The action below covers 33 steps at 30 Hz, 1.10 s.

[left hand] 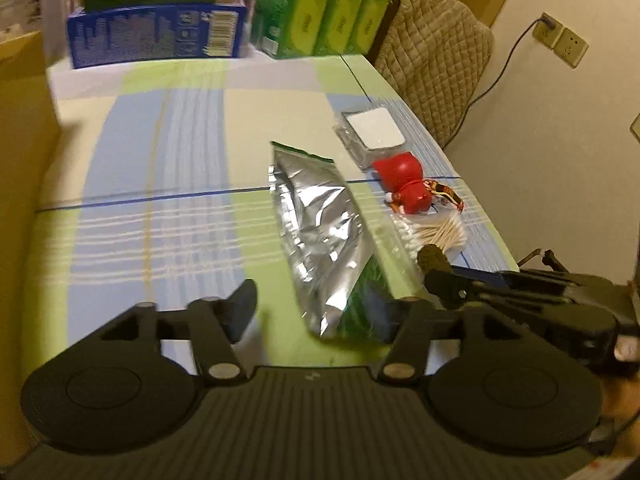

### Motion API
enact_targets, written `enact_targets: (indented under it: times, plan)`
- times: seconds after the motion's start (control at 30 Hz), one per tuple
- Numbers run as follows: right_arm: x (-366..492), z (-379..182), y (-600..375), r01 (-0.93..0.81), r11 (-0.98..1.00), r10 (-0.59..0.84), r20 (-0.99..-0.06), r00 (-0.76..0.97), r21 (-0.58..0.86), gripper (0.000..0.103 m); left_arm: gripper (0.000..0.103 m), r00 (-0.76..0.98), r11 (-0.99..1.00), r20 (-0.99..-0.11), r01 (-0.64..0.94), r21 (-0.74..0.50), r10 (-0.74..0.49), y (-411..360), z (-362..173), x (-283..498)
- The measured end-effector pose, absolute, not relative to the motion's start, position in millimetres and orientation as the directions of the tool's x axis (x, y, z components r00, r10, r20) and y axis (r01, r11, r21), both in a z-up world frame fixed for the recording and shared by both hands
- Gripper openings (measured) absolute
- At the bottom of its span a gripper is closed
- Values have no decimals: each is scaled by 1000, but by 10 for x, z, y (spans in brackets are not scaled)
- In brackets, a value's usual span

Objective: Organize objects
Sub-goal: 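Grasp the silver foil bag with the left tool while the right tool holds the hair tie, then lift the foil bag and hair tie and carry both toward the cardboard box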

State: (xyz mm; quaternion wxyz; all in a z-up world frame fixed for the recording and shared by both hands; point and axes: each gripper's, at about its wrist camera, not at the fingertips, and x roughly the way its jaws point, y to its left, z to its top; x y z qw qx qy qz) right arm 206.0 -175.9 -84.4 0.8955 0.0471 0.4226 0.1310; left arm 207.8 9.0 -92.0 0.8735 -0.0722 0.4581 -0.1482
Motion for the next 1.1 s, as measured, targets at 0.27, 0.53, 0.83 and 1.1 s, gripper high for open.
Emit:
enact_targets:
  times: [0.27,0.53,0.83,1.1]
  plan:
    - [2108,-831,-1856,-165,971,239,-757,609,174,15,83,506,942,-795,198,-271,-335,-145,-1133,2478]
    - [2129,-827,-1878,-154,969,247,-755,607,193,15,72,462,948,-831,220,-232,-311,-309,-1304,2678]
    - [2103,-807,-1804,-179,960,281,-749,600,217,15,44,426,953,-855,193,-233,-296,-10,-1196,2357]
    - [2097,-808,-1740,-198,953,301,-746,593,228,15,54,422,963,-866,136,-232,-268,283,-1199,2096]
